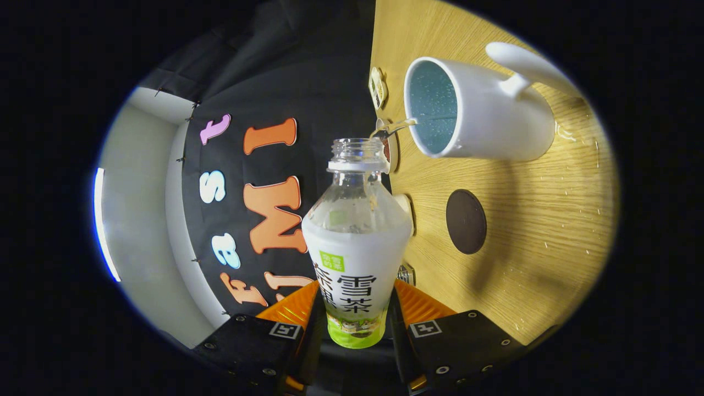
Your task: Take the bottle from table, then pour the juice into the cup, finally place the bottle on the coaster
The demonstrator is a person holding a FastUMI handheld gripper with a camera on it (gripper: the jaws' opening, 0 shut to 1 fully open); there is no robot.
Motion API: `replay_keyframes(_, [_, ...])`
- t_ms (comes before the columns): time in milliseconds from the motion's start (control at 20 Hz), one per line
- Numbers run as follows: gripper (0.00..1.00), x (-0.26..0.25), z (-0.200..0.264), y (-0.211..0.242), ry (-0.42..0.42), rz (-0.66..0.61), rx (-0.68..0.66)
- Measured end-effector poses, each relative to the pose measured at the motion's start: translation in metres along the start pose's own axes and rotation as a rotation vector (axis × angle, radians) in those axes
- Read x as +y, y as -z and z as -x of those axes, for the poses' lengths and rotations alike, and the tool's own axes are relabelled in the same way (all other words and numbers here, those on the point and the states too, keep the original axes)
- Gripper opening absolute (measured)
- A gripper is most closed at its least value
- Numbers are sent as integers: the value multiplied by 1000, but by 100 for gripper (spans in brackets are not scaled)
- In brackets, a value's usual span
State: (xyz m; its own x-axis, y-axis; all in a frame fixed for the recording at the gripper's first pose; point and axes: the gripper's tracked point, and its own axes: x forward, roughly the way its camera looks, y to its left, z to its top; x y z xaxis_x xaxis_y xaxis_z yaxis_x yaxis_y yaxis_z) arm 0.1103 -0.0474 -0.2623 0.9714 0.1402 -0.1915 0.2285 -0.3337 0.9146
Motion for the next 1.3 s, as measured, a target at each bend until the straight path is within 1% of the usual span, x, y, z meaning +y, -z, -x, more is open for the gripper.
replay_keyframes(600, [57, 11, -6, -7, -40, -37, -1])
replay_keyframes(1300, [57, 21, -9, -28, -67, -94, -27])
